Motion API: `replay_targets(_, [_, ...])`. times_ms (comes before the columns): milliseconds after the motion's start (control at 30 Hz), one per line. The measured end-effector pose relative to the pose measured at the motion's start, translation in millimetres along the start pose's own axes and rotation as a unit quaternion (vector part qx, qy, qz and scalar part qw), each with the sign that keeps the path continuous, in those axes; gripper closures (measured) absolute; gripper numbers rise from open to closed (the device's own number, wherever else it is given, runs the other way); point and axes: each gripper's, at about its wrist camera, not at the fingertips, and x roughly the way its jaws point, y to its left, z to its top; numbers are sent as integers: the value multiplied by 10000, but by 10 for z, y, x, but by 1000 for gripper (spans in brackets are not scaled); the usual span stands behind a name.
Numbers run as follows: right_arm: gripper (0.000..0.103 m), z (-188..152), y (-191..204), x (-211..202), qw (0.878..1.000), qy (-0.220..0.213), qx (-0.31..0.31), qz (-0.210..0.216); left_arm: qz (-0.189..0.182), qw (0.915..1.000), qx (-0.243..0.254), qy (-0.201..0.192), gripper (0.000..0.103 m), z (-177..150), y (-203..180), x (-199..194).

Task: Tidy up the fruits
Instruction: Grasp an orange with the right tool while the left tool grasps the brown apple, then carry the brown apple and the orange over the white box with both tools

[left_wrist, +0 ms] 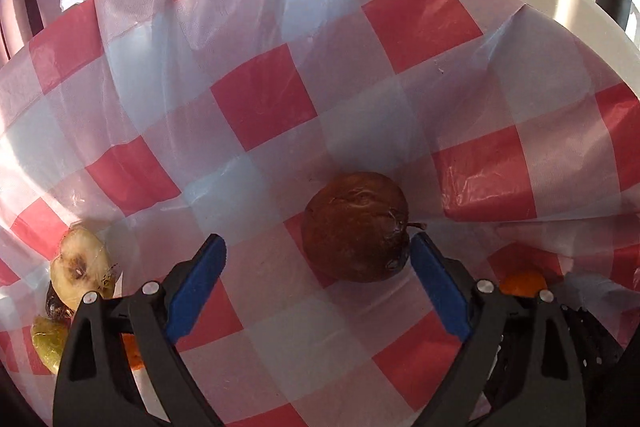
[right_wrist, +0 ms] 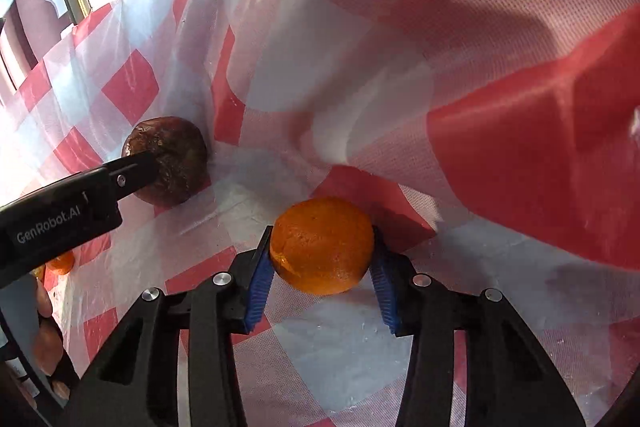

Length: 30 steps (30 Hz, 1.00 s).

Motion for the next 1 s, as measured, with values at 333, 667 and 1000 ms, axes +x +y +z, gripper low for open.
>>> replay_targets(333, [58, -106, -55, -34, 10000, -9, -21, 93, -61, 9996, 141, 246, 43, 52, -168, 487])
replay_targets(667, [58, -126, -160, -57, 9999, -9, 2, 119, 630, 9965, -137, 528, 45, -418, 42, 152])
replay_targets(1000, [58, -120, -1, -76, 9999, 8, -129, -29, 935, 9894, -294, 1071, 45, -1151, 357, -362])
